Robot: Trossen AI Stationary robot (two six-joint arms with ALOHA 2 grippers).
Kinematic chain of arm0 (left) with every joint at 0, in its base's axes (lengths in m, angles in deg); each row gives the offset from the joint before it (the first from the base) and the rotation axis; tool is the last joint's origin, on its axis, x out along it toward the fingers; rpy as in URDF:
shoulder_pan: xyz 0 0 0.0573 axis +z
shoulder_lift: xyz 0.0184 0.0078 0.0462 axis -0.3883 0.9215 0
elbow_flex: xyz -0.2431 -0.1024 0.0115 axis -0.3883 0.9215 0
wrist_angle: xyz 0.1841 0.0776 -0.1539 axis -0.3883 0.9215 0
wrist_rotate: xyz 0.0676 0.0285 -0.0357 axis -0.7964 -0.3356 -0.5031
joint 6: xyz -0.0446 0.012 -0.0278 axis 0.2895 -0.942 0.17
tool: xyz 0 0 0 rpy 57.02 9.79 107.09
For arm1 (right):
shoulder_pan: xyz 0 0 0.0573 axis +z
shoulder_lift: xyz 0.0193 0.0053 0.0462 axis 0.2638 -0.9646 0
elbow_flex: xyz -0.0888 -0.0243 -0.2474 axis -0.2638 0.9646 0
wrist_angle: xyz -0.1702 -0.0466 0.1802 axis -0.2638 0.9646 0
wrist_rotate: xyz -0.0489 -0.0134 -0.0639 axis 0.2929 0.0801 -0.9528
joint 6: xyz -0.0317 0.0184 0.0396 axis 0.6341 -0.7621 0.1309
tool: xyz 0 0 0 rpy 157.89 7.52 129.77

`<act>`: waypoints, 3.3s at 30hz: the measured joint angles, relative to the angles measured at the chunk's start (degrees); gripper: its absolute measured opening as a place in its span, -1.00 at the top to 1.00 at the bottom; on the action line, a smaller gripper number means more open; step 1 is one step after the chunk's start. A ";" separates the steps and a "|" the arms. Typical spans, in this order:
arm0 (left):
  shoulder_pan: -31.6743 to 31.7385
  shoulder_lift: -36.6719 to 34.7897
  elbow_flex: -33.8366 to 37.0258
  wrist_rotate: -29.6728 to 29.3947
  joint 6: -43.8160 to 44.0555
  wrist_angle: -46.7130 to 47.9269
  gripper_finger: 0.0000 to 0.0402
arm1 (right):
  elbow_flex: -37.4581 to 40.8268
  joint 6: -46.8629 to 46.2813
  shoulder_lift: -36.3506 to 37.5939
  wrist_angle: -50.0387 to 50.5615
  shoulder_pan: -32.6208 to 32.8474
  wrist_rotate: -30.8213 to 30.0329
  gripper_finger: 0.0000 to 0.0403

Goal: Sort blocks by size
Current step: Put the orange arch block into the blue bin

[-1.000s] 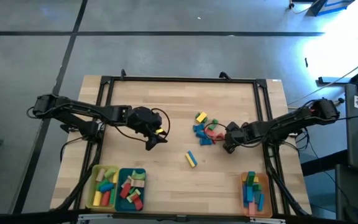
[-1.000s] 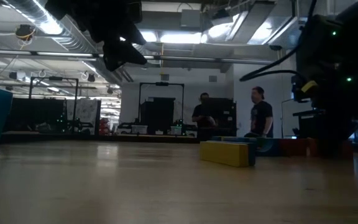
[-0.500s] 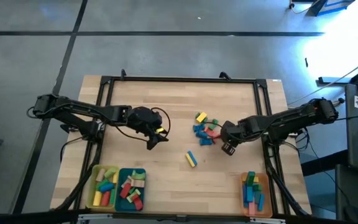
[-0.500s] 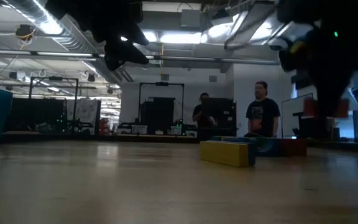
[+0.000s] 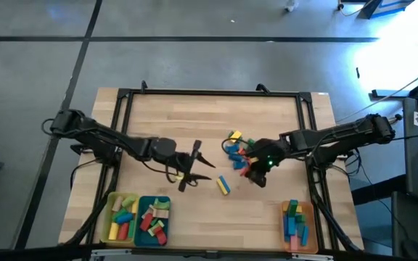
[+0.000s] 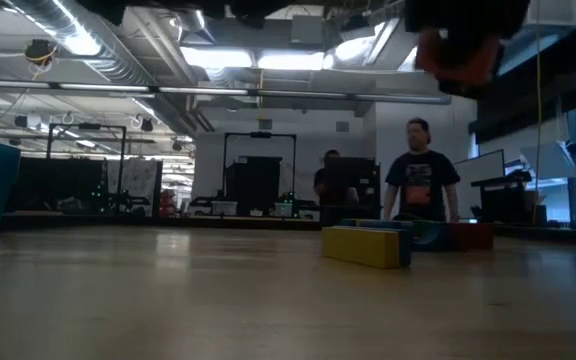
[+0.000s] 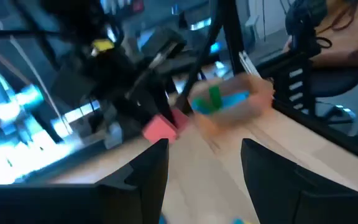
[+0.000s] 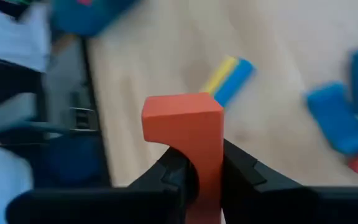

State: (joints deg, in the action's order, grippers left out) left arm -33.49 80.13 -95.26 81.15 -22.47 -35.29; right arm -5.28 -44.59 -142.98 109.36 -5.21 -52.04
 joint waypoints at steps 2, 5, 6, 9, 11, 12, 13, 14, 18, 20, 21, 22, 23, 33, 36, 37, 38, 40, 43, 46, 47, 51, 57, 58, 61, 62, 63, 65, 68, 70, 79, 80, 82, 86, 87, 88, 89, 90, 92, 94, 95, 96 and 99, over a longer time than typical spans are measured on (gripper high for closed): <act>-0.33 1.91 0.00 -0.10 -3.10 -3.29 0.10 | 0.00 -0.02 0.00 -3.31 0.02 1.29 0.70; -0.60 4.89 -0.20 -0.18 -4.94 -7.50 0.10 | 0.00 -0.03 0.00 -7.42 0.00 1.75 0.74; -0.61 5.85 -0.22 -0.18 -5.53 -9.12 0.10 | 0.00 -0.02 0.00 -8.54 0.00 1.80 0.74; -0.54 8.64 -0.31 -0.21 -5.97 -14.75 0.10 | 0.00 0.00 -0.14 -11.67 0.00 2.25 0.73; -0.52 10.34 -0.33 -0.25 -5.90 -18.83 0.10 | -0.05 0.00 -0.56 -13.61 0.00 2.68 0.70; -0.52 11.21 -0.33 -0.25 -5.90 -20.73 0.10 | -0.03 0.01 -0.73 -13.63 0.00 3.25 0.69; -0.50 12.00 -0.33 -0.25 -5.90 -22.45 0.10 | -0.03 0.01 -1.14 -14.25 0.00 3.85 0.69; -0.46 12.67 -0.35 -0.25 -5.86 -23.63 0.10 | -0.05 0.02 -1.55 -15.47 0.00 4.24 0.70; -0.24 14.81 -1.45 -0.17 -5.71 -24.69 0.10 | -0.05 0.00 -3.53 -17.47 0.00 6.57 0.74; -0.24 15.74 -2.43 0.00 -5.25 -24.72 0.10 | -0.05 0.00 -4.51 -18.49 0.00 8.15 0.74; -0.24 15.84 -2.51 0.09 -5.00 -24.60 0.10 | -0.05 -0.01 -5.15 -19.24 0.00 9.04 0.73; -0.22 15.85 -2.67 0.12 -4.67 -24.17 0.10 | -0.05 -0.06 -5.77 -20.28 0.00 9.92 0.72; -0.22 16.07 -3.13 0.14 -4.33 -23.89 0.10 | -0.05 -0.09 -6.23 -20.71 0.00 10.74 0.70; -0.52 16.85 -4.07 4.91 2.25 -19.80 0.10 | -0.05 -0.17 -9.23 -23.79 0.00 13.74 0.74; -0.54 16.98 -4.04 6.19 3.56 -19.13 0.10 | -0.03 -0.30 -9.36 -24.82 0.00 14.20 0.70; -0.57 16.95 -4.04 6.82 3.99 -19.08 0.10 | -0.03 -0.37 -9.38 -25.02 0.02 14.24 0.69; -0.61 16.93 -4.04 7.25 4.54 -18.95 0.10 | -0.03 -0.37 -9.38 -25.07 0.03 14.27 0.68; -0.90 16.93 -4.04 7.33 4.88 -18.97 0.10 | -0.03 -0.37 -9.38 -25.01 0.02 14.41 0.70; -0.98 16.93 -4.04 7.41 4.51 -18.97 0.10 | -0.03 -0.37 -9.38 -25.23 0.04 14.53 0.74; -0.98 16.93 -4.04 7.45 3.51 -18.89 0.10 | -0.03 -0.37 -9.38 -25.49 0.02 14.49 0.74; -0.96 16.91 -4.04 7.47 3.49 -18.98 0.10 | -0.03 -0.40 -9.38 -25.79 0.03 14.50 0.74; -0.96 16.87 -4.04 6.88 3.49 -19.24 0.10 | -0.03 -1.64 -9.40 -26.34 0.08 14.31 0.69; -0.96 16.87 -3.96 6.05 2.69 -19.04 0.10 | -0.03 -1.80 -10.44 -26.99 0.07 14.13 0.75; -0.96 16.87 -3.96 5.90 2.16 -18.97 0.10 | -0.03 -1.80 -10.56 -26.90 0.07 14.12 0.75; -0.96 16.87 -3.96 5.89 1.59 -18.97 0.10 | -0.03 -1.95 -10.54 -27.31 0.07 14.12 0.73; -0.96 16.87 -3.96 5.89 1.59 -18.98 0.10 | -0.03 -2.23 -10.54 -27.47 0.07 14.12 0.71; -0.96 16.87 -3.96 5.87 1.55 -18.95 0.10 | -0.03 -2.92 -10.55 -27.79 0.07 14.22 0.70; -0.96 16.85 -3.96 5.80 1.56 -18.99 0.10 | 0.00 -4.10 -10.56 -29.09 0.07 15.25 0.69; -0.94 16.87 -3.96 5.67 0.99 -18.49 0.10 | -0.09 -4.84 -10.49 -29.82 0.02 15.70 0.74; -0.94 16.87 -3.96 5.70 0.00 -18.54 0.10 | -0.09 -4.97 -10.54 -29.59 0.02 16.03 0.75; -0.96 16.87 -3.96 5.74 -2.73 -18.69 0.10 | -0.09 -10.79 -10.52 -29.40 0.02 17.75 0.69; -0.96 16.87 -3.96 5.74 -2.88 -18.72 0.10 | -0.09 -10.85 -10.53 -29.38 0.00 17.75 0.70; -0.96 16.87 -4.11 5.78 -3.33 -18.71 0.10 | -0.08 -10.86 -10.53 -29.40 0.00 17.74 0.75; -0.88 16.89 -5.38 5.89 -4.00 -18.82 0.10 | -0.07 -10.93 -10.51 -29.38 0.00 17.20 0.75; -0.74 16.89 -5.67 5.99 -4.00 -18.71 0.10 | -0.07 -11.07 -10.53 -29.38 0.00 17.20 0.75; -0.57 16.89 -5.86 6.13 -4.00 -18.61 0.10 | -0.07 -11.45 -10.51 -29.36 0.00 17.20 0.73; -0.40 16.89 -6.06 6.20 -3.98 -18.53 0.10 | -0.07 -12.03 -10.51 -29.36 0.00 17.21 0.71; -0.25 16.89 -6.25 6.30 -3.98 -18.48 0.10 | -0.07 -12.39 -10.50 -29.37 0.00 17.21 0.69; 0.03 16.89 -6.43 6.85 -3.68 -18.09 0.10 | -0.07 -12.52 -10.49 -29.36 0.00 17.20 0.68; 0.22 16.89 -6.45 7.78 -2.64 -17.06 0.10 | -0.06 -12.55 -10.49 -29.23 -0.04 17.14 0.71; 0.24 16.89 -6.45 7.93 -2.30 -16.40 0.10 | -0.05 -12.52 -10.51 -29.25 -0.02 17.14 0.73; 0.23 16.89 -6.45 7.96 -2.02 -15.89 0.10 | -0.05 -12.43 -10.51 -29.24 -0.02 17.16 0.75; 0.22 16.89 -6.45 8.08 -1.73 -15.47 0.10 | -0.05 -12.31 -10.51 -29.27 0.00 17.16 0.75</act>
State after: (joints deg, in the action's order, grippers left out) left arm -33.26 97.02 -101.71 89.23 -24.20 -50.77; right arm -5.33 -56.90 -153.49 80.09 -5.21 -34.88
